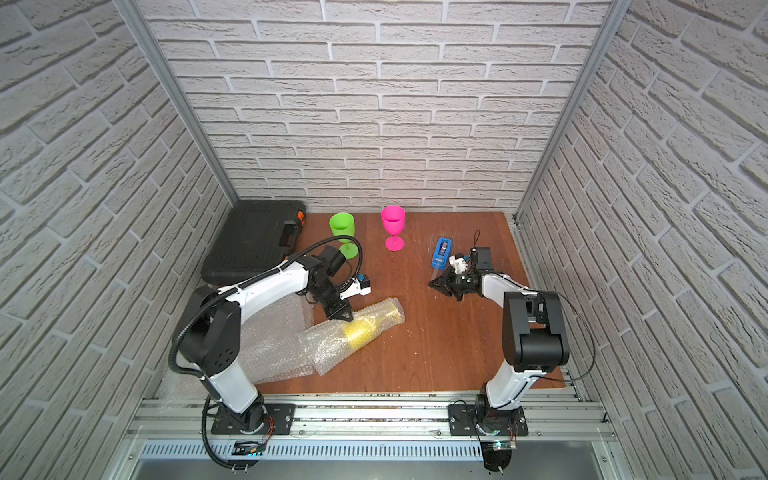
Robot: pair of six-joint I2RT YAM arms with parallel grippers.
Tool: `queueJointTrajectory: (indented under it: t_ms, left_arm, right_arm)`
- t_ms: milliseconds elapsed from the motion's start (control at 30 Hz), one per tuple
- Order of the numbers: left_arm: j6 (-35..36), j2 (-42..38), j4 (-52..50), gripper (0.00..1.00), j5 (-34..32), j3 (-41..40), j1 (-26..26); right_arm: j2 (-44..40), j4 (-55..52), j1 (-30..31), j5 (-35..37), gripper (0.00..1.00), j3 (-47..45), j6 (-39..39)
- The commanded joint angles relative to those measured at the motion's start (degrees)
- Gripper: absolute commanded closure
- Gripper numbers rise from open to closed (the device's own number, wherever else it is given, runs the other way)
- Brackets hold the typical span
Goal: Wrap wine glasses in bubble wrap
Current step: Pull the tape from the tape cutter.
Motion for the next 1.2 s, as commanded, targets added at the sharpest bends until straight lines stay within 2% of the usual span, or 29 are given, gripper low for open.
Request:
queueJointTrajectory:
  t_ms: [0,300,533,633,800,900,967,1100,1167]
  left_arm:
    - [0.41,1.27,-2.41,0.92,-0.55,0.34,0.34]
    - [0.34,1.33,-2.54,0.92,-0.67,0.15,0.35]
    - [0.34,1.5,-2.61,0.92,-0.67,0.08,0.33]
    - [0.43,1.63,-2.81,0.92,-0.86,0.08,0.33]
    - [0.37,1.86,-2.65,0.92,-0.86,-0.02,0.42]
    - [0.39,2.09,-2.63,0.92,-0.71,0.09,0.44]
    - [0.34,2.25,-2.7,0.92,-0.61,0.29,0.42]
    - [0.43,2.41,-2.76,0.92,-0.5,0.35,0.37]
    - [0.5,2.36,-2.72,0.92,-0.47,0.17,0.45]
  right_arm:
    - [3.02,1.36,0.46,-1.43,0.97,-0.82,-1.91]
    - [4.71,2.06,0.6,-0.19,0.96,-4.4,-2.12]
    - [-2.68,-0.7,2.77,-1.5,0.76,-9.27,0.28]
    - [-5.93,-5.28,3.37,-1.71,0.73,-9.64,-1.34]
    - [-11.81,-8.86,2.03,3.55,0.73,-6.73,-3.69]
    - [-10.23,-6.7,-0.84,4.08,0.72,-2.87,-5.88]
    - [-7.73,-4.57,-2.62,5.09,0.67,-0.02,-7.88]
    - [-1.32,5.91,-5.14,4.92,0.56,3.08,-6.8]
    - [1.99,10.7,-5.16,4.4,0.54,4.96,-5.89]
